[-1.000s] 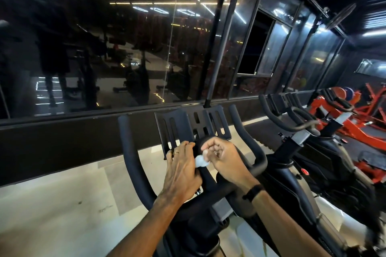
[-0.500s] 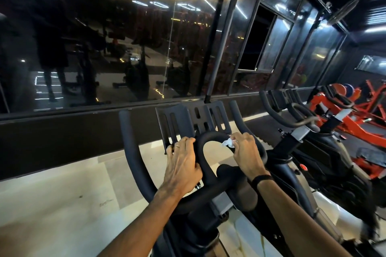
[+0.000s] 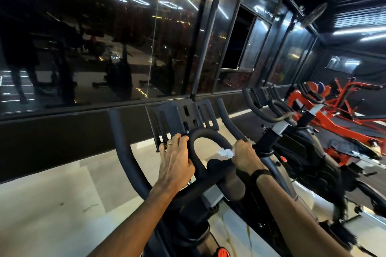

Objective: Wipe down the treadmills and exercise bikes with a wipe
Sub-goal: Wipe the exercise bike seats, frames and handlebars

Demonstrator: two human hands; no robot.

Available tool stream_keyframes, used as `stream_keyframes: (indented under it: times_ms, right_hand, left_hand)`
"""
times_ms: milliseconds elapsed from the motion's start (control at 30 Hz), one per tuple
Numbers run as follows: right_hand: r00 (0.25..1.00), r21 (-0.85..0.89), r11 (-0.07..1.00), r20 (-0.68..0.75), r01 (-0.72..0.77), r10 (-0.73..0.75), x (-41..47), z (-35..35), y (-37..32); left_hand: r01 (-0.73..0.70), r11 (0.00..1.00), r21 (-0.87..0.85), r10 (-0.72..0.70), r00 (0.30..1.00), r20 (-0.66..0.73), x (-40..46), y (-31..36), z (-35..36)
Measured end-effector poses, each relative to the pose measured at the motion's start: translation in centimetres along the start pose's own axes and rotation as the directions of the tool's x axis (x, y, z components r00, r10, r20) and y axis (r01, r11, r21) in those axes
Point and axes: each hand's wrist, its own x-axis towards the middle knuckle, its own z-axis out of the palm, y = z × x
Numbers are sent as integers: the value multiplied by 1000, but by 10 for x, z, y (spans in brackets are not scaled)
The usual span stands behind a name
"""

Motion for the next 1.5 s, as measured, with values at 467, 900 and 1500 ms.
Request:
stream_keyframes:
  times_ms: [467,900,1500]
  right_hand:
    - [911,113,909,-149,401,-384,-40,41,-111]
    - [937,131,930,8,345,-349,-72,14,-41]
    - [965,830,507,-262,231,-11,-120,-9,68]
  left_hand:
    - [53,995,-87,-62,994,-93,-2,-10,-7]
    - [-44,995,-88,34,993,-113,-2,-2,-11]
    - [335,513,-790,-182,942,281,-89,108,-12]
